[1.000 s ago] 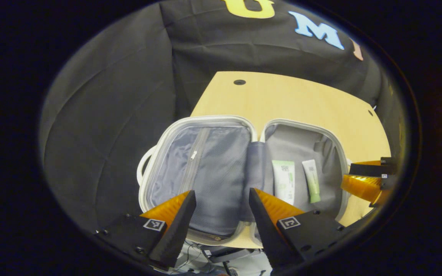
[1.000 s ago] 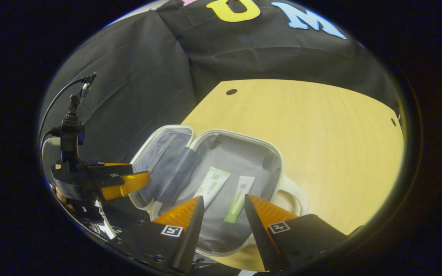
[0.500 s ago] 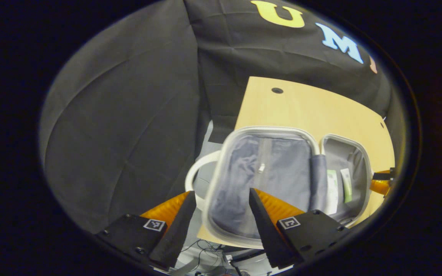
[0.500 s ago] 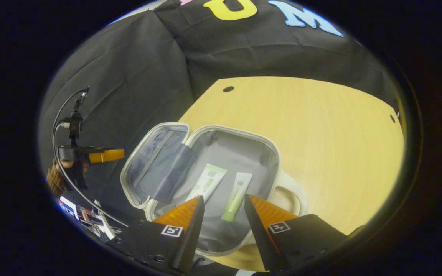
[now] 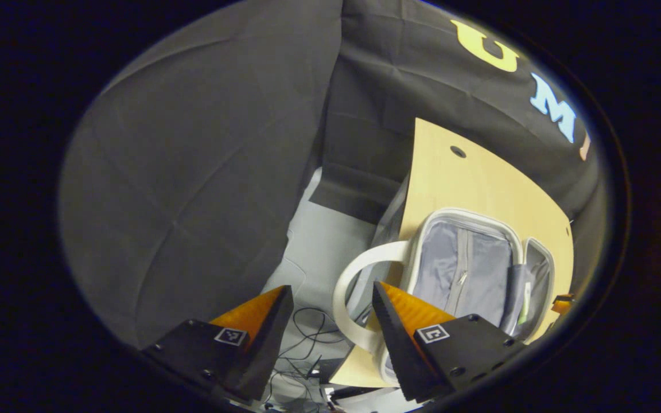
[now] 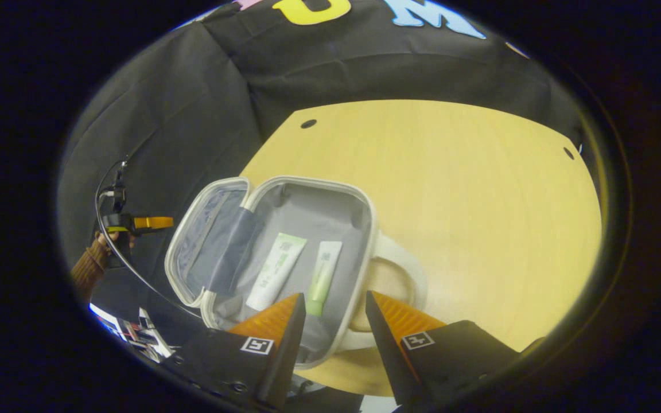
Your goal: First open the suitcase, pack the skin care products into it, and then close the suitcase.
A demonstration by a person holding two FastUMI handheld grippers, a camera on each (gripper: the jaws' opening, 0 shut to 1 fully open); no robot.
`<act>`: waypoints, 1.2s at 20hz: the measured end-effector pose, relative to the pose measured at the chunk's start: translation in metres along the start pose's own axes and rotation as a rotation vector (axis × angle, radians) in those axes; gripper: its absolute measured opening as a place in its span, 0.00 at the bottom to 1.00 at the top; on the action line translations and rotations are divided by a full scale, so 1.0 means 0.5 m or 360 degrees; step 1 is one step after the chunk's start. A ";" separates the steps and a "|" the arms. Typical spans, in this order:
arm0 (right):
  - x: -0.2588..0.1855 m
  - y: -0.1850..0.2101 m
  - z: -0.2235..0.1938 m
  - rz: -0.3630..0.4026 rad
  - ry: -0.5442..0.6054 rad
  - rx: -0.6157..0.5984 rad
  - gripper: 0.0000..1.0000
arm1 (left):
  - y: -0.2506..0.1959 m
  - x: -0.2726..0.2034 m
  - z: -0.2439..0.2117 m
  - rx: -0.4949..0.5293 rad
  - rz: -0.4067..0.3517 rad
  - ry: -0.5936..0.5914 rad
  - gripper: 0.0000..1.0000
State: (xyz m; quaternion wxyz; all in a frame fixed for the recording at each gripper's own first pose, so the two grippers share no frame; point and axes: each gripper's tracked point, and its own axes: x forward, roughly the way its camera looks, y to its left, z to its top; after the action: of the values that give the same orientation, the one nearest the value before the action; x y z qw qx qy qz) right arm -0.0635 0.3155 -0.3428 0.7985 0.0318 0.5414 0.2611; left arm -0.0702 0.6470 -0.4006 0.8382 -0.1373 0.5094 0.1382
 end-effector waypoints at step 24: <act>-0.039 -0.069 -0.058 -0.0024 0.0082 0.0097 0.65 | -0.099 -0.010 -0.027 -0.0363 -0.0295 0.0088 0.16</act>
State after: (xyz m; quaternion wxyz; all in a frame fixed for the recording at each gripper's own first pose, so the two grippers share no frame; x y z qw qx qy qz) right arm -0.0814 0.2704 -0.3497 0.7850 0.0454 0.5696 0.2393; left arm -0.0649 0.5956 -0.3979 0.8119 -0.2819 0.4985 0.1133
